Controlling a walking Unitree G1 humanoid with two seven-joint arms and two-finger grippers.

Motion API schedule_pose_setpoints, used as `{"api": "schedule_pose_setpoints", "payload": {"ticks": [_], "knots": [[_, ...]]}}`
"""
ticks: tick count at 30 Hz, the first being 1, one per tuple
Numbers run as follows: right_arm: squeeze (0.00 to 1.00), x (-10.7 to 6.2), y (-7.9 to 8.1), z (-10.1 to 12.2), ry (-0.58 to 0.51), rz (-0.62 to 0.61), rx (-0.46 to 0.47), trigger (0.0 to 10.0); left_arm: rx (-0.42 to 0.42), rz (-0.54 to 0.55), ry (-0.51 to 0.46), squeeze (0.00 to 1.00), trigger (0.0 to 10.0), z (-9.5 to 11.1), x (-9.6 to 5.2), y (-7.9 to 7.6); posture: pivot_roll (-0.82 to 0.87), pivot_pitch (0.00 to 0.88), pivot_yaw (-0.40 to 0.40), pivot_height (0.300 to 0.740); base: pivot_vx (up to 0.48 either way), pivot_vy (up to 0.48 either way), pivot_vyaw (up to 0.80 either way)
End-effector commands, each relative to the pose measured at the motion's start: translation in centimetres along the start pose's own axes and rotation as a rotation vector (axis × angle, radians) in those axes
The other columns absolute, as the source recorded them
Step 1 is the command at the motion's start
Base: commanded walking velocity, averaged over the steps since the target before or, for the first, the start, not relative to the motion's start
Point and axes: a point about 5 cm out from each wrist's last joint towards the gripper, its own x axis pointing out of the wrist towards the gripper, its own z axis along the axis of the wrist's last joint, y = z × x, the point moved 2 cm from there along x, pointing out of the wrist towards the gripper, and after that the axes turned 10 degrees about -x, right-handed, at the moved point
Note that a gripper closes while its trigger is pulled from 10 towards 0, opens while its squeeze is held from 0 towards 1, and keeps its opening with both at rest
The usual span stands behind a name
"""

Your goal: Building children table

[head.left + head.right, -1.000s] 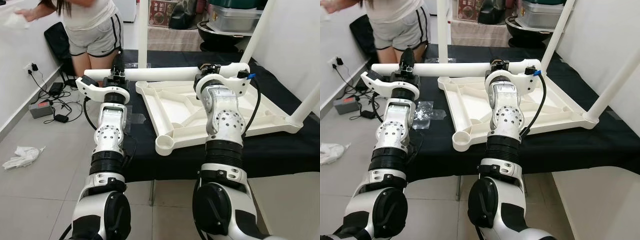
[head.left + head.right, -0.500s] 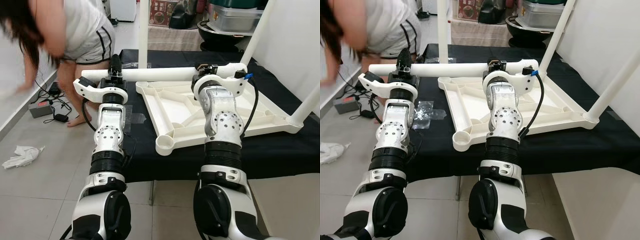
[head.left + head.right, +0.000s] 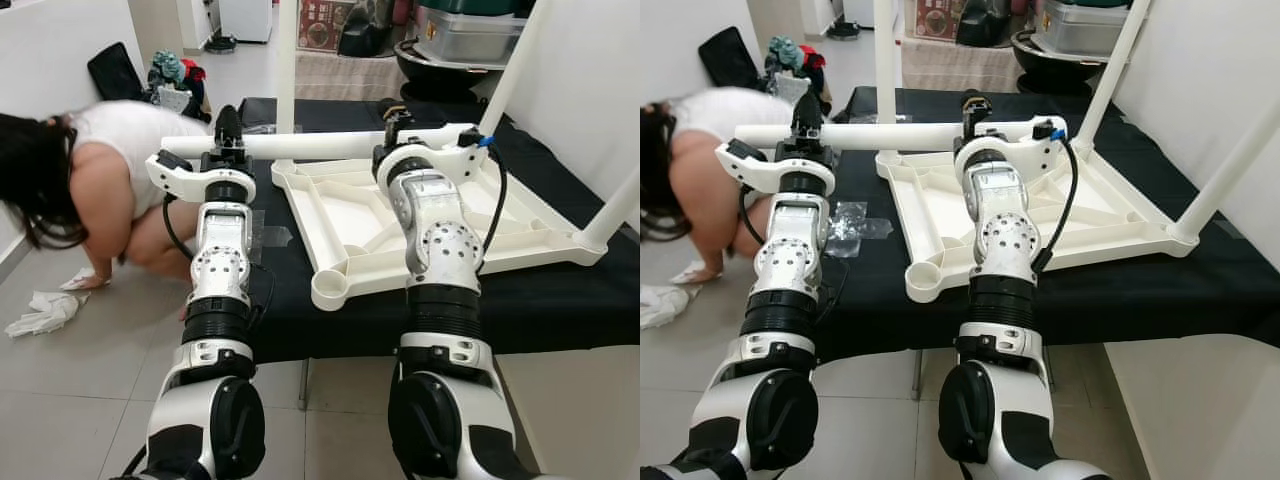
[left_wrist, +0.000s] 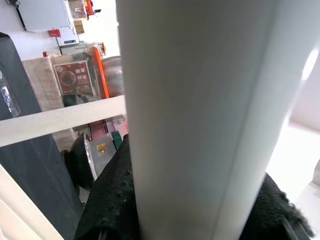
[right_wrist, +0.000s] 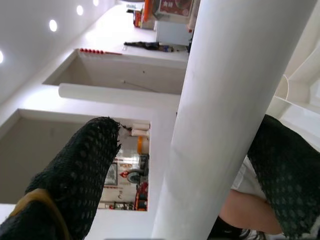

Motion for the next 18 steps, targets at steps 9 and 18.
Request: {"api": "schedule_pose_setpoints", "payload": {"ticks": [9, 18], "knots": [[0.0, -1.5, -2.1, -4.8, 0.155, 0.016, -0.011, 10.0, 0.015, -0.018, -0.012, 0.0, 0.0, 0.3, 0.4, -0.7, 0.08, 0.069, -0.102, 0.74, 0.0, 0.0, 0.0], [0.0, -2.8, -3.9, -4.7, 0.205, 0.096, -0.232, 10.0, 0.094, -0.041, 0.006, 0.0, 0.0, 1.1, 0.9, -1.3, 0.09, 0.073, -0.102, 0.74, 0.0, 0.0, 0.0]]}}
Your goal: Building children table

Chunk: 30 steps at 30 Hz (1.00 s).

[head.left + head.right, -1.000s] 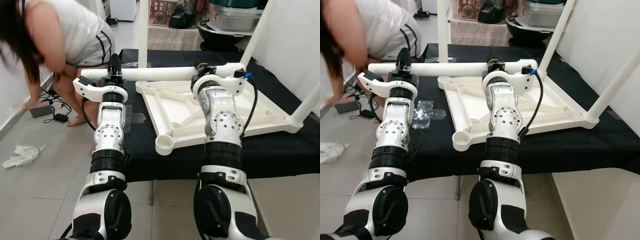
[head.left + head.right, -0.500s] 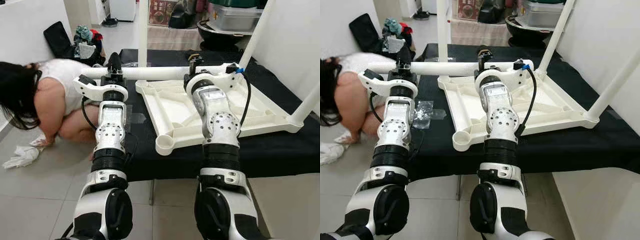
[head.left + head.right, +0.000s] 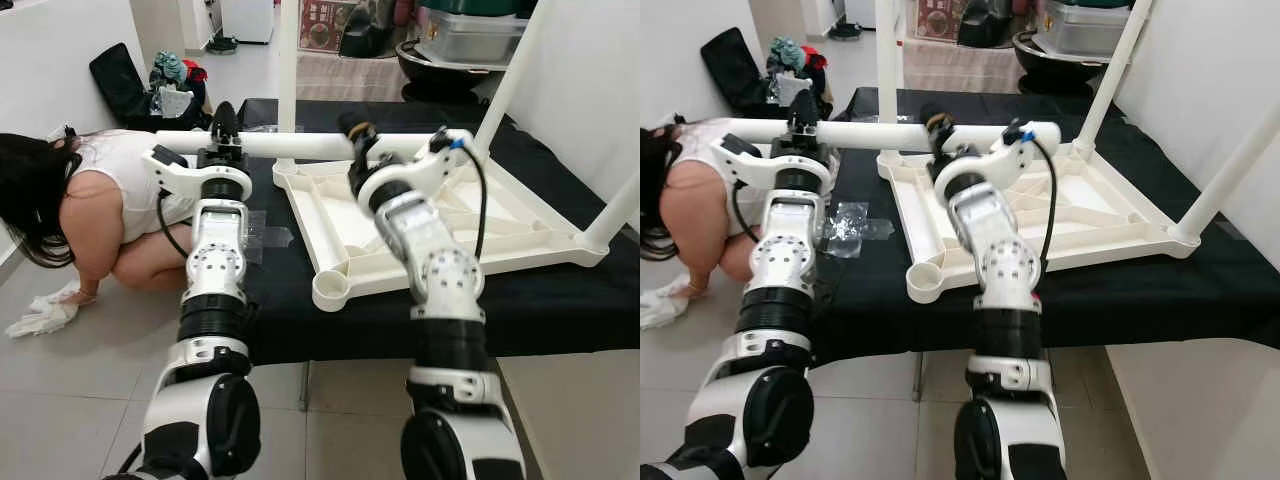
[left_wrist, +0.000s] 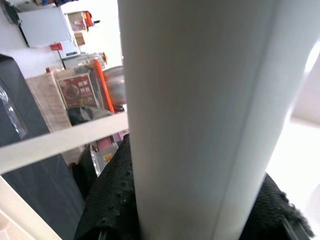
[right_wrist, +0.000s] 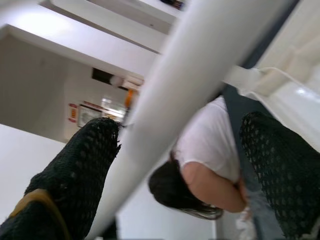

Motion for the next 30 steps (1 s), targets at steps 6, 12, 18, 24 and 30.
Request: {"api": "schedule_pose_setpoints", "payload": {"ticks": [6, 12, 18, 24, 30], "knots": [[0.0, -1.5, -3.2, -2.1, 0.084, -0.043, -0.196, 10.0, 0.103, -0.04, 0.033, 0.0, 0.0, 0.9, 0.4, -0.9, 0.09, 0.078, -0.1, 0.74, 0.0, 0.0, 0.0], [0.0, -2.3, -3.8, -0.6, 0.032, 0.0, -0.566, 10.0, 0.175, -0.057, 0.062, 0.0, 0.0, 1.3, 0.4, -1.2, 0.09, 0.081, -0.097, 0.74, 0.0, 0.0, 0.0], [0.0, -3.1, -2.7, 2.2, -0.086, 0.104, -1.003, 10.0, 0.387, -0.16, 0.166, 0.0, 0.0, 1.2, 0.7, -3.1, 0.1, 0.077, -0.093, 0.74, 0.0, 0.0, 0.0], [0.0, -3.4, -2.9, 2.9, -0.098, 0.132, -1.101, 10.0, 0.489, -0.221, 0.223, 0.0, 0.0, 1.2, 0.7, -4.1, 0.11, 0.078, -0.097, 0.74, 0.0, 0.0, 0.0], [1.0, -3.8, -1.8, 3.1, -0.137, 0.26, -1.206, 10.0, 0.639, -0.322, 0.35, 0.0, 0.0, 1.2, 0.8, -5.6, 0.11, 0.07, -0.094, 0.74, 0.0, 0.0, 0.0]]}}
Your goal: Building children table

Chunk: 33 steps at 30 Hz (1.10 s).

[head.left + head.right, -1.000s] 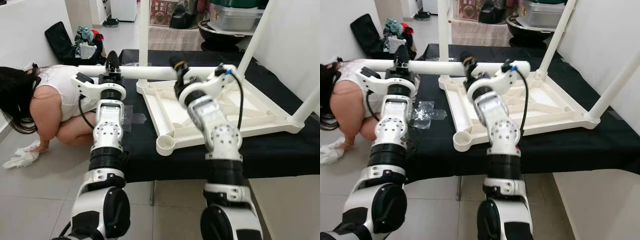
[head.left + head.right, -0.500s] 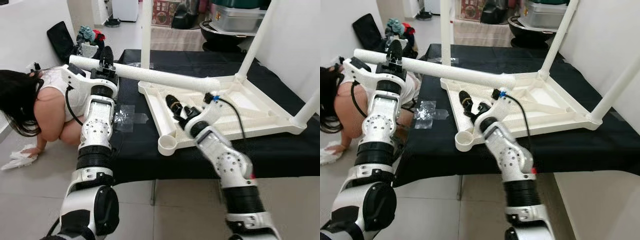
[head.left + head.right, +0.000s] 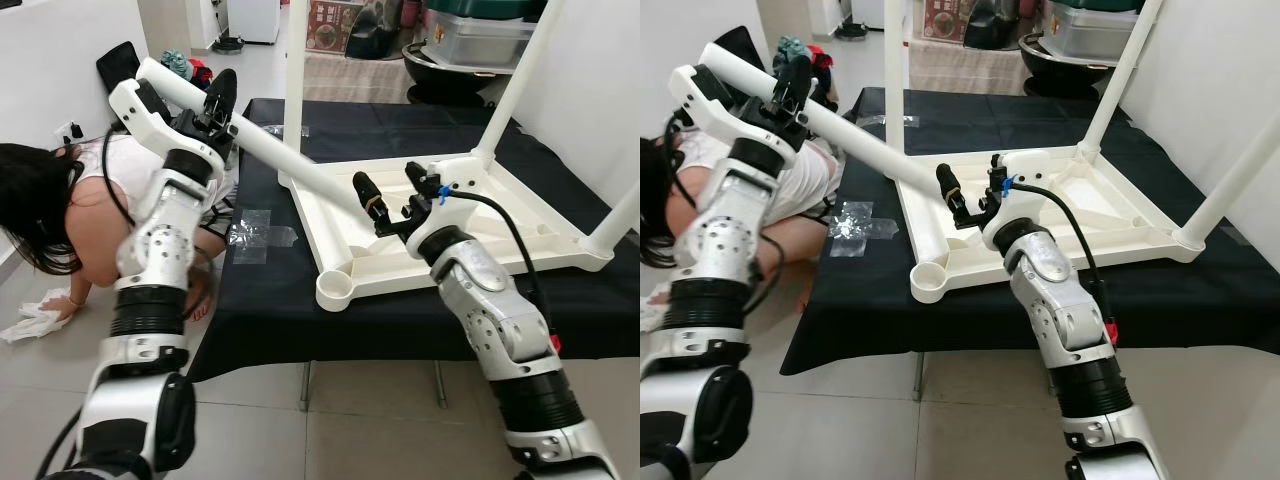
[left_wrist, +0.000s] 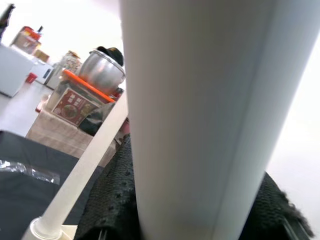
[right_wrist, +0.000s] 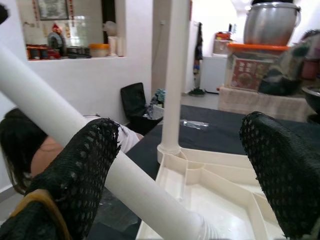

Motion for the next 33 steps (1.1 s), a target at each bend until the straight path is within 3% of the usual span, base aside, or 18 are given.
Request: {"api": "schedule_pose_setpoints", "payload": {"ticks": [1, 5, 6, 9, 10, 11, 18, 23, 25, 33], "knots": [[1.0, 0.0, 0.9, 0.3, -0.028, 0.056, -0.022, 10.0, 0.05, -0.069, 0.032, 0.0, 0.0, 0.3, 0.5, -1.3, 0.12, 0.065, -0.092, 0.74, 0.0, 0.0, 0.0], [1.0, 0.3, 1.5, 0.4, -0.044, 0.087, -0.049, 10.0, 0.104, -0.128, 0.065, 0.0, 0.0, 0.9, 1.3, -2.4, 0.12, 0.059, -0.094, 0.74, 0.0, 0.0, 0.0], [0.0, 0.5, 1.8, 0.4, -0.05, 0.106, -0.054, 10.0, 0.116, -0.156, 0.082, 0.0, 3.3, 0.9, 1.5, -2.9, 0.12, 0.058, -0.096, 0.74, 0.0, 0.0, 0.0], [0.0, 0.7, 2.1, 0.4, -0.057, 0.129, -0.058, 10.0, 0.124, -0.183, 0.099, 0.0, 3.3, 0.9, 1.8, -3.4, 0.12, 0.056, -0.096, 0.74, 0.0, 0.0, 0.0], [0.0, 0.9, 2.4, 0.3, -0.061, 0.146, -0.053, 10.0, 0.135, -0.214, 0.11, 0.0, 10.0, 0.9, 2.0, -4.1, 0.12, 0.056, -0.096, 0.74, 0.0, 0.0, 0.0], [0.0, 1.4, 3.0, 0.3, -0.065, 0.169, -0.037, 10.0, 0.145, -0.273, 0.12, 0.0, 10.0, 1.0, 2.4, -5.3, 0.12, 0.047, -0.096, 0.74, 0.0, 0.0, 0.0], [0.0, 1.9, 3.4, 0.2, -0.077, 0.181, -0.031, 10.0, 0.145, -0.298, 0.122, 0.0, 10.0, 1.1, 2.9, -6.1, 0.12, 0.046, -0.098, 0.74, 0.0, 0.0, 0.0], [0.0, 2.7, 4.4, -0.8, -0.067, 0.186, -0.067, 10.0, 0.148, -0.371, 0.158, 0.0, 10.0, 0.2, 4.0, -7.9, 0.13, 0.048, -0.104, 0.74, 0.0, 0.0, 0.0], [0.0, 3.4, 3.8, -1.1, -0.067, 0.076, -0.142, 10.0, 0.123, -0.4, 0.183, 0.0, 10.0, -0.7, 4.3, -8.9, 0.13, 0.047, -0.104, 0.74, 0.0, 0.0, 0.0], [0.0, 4.2, 3.7, -0.8, -0.08, 0.009, -0.188, 10.0, 0.107, -0.424, 0.214, 0.0, 10.0, -2.0, 4.3, -9.6, 0.13, 0.049, -0.102, 0.74, 0.0, 0.0, 0.0]]}}
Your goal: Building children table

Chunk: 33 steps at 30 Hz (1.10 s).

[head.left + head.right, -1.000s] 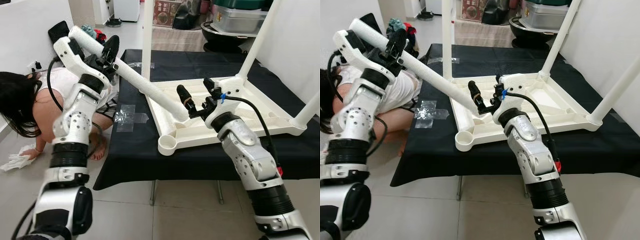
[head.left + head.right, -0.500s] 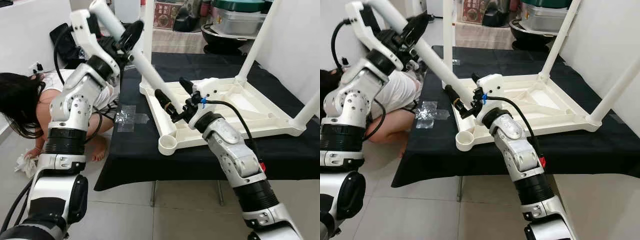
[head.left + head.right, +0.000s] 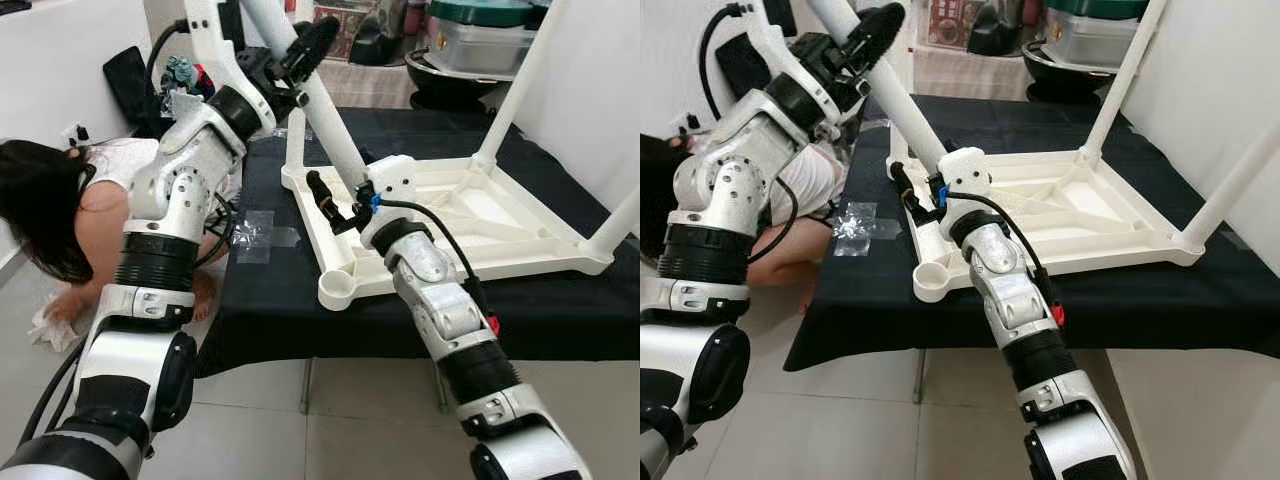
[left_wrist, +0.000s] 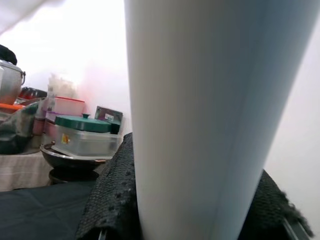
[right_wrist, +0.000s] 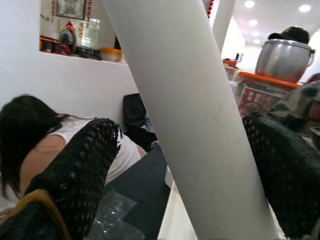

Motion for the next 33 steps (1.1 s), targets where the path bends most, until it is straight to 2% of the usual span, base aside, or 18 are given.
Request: {"api": "schedule_pose_setpoints", "payload": {"ticks": [1, 5, 7, 11, 26, 27, 28, 29, 30, 33], "knots": [[0.0, 0.6, 0.1, 0.4, -0.021, -0.017, -0.022, 10.0, 0.002, -0.039, 0.015, 0.0, 10.0, -0.3, 0.7, -0.9, 0.13, 0.05, -0.103, 0.74, 0.0, 0.0, 0.0], [0.0, 0.9, 0.2, 0.4, -0.025, -0.022, -0.04, 10.0, -0.004, -0.042, 0.017, 0.0, 10.0, -0.5, 0.9, -0.9, 0.13, 0.05, -0.103, 0.74, 0.0, 0.0, 0.0], [0.0, 1.2, 0.6, 0.0, -0.011, -0.021, -0.095, 10.0, -0.013, -0.045, 0.021, 0.0, 10.0, -0.8, 1.0, -1.0, 0.13, 0.053, -0.102, 0.74, 0.0, 0.0, 0.0], [0.0, 1.4, 0.8, -0.7, 0.03, -0.024, -0.142, 10.0, -0.018, -0.052, 0.025, 0.0, 10.0, -1.0, 1.1, -1.2, 0.13, 0.053, -0.103, 0.74, 0.0, 0.0, 0.0], [0.0, 2.2, 1.6, -2.0, 0.101, -0.014, -0.188, 10.0, -0.044, -0.071, 0.017, 0.0, 10.0, -1.2, 1.6, -1.8, 0.13, 0.051, -0.102, 0.74, 0.0, 0.0, 0.0], [0.0, 2.3, 1.5, -2.1, 0.106, -0.019, -0.2, 7.6, -0.045, -0.071, 0.017, 0.0, 10.0, -1.2, 1.7, -1.9, 0.13, 0.051, -0.102, 0.74, 0.0, 0.0, 0.0], [0.0, 2.3, 1.5, -2.1, 0.109, -0.023, -0.208, 7.6, -0.045, -0.071, 0.017, 0.0, 10.0, -1.3, 1.7, -1.9, 0.13, 0.051, -0.102, 0.74, 0.0, 0.0, 0.0], [0.0, 2.4, 1.5, -2.2, 0.115, -0.022, -0.204, 0.6, -0.048, -0.073, 0.016, 0.0, 10.0, -1.3, 1.8, -1.9, 0.13, 0.052, -0.102, 0.74, 0.0, 0.0, 0.0], [0.0, 2.4, 1.3, -2.4, 0.125, -0.029, -0.211, 0.0, -0.051, -0.075, 0.015, 0.0, 10.0, -1.3, 1.8, -2.0, 0.13, 0.051, -0.102, 0.74, 0.0, 0.0, 0.0], [0.0, 2.5, 1.1, -2.5, 0.135, -0.034, -0.216, 0.0, -0.055, -0.078, 0.015, 0.0, 10.0, -1.4, 1.9, -2.1, 0.13, 0.05, -0.101, 0.74, 0.0, 0.0, 0.0]]}}
